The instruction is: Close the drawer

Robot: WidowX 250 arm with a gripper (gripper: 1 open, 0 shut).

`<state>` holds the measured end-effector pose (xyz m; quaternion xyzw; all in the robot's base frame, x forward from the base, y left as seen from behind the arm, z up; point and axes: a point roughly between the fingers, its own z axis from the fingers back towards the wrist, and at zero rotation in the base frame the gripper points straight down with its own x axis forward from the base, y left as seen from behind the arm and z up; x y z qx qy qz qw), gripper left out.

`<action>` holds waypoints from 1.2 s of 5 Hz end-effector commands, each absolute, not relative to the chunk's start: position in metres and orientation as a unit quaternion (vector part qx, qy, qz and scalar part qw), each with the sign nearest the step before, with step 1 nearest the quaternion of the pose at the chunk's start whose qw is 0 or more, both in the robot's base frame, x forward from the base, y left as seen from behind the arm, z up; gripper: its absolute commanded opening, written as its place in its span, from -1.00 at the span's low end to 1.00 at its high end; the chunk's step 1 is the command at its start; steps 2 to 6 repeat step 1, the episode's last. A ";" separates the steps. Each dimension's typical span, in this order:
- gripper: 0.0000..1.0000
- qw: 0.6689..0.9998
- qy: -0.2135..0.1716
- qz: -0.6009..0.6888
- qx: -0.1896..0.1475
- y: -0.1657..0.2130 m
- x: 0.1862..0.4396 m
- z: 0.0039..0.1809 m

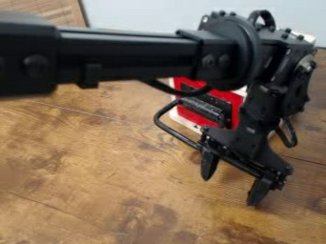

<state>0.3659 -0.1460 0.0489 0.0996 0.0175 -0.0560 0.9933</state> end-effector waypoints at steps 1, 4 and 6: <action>1.00 0.996 -0.041 -0.031 0.075 -0.137 0.378 0.097; 1.00 0.996 -0.041 -0.031 0.075 -0.137 0.378 0.097; 1.00 0.996 -0.041 -0.031 0.075 -0.137 0.378 0.097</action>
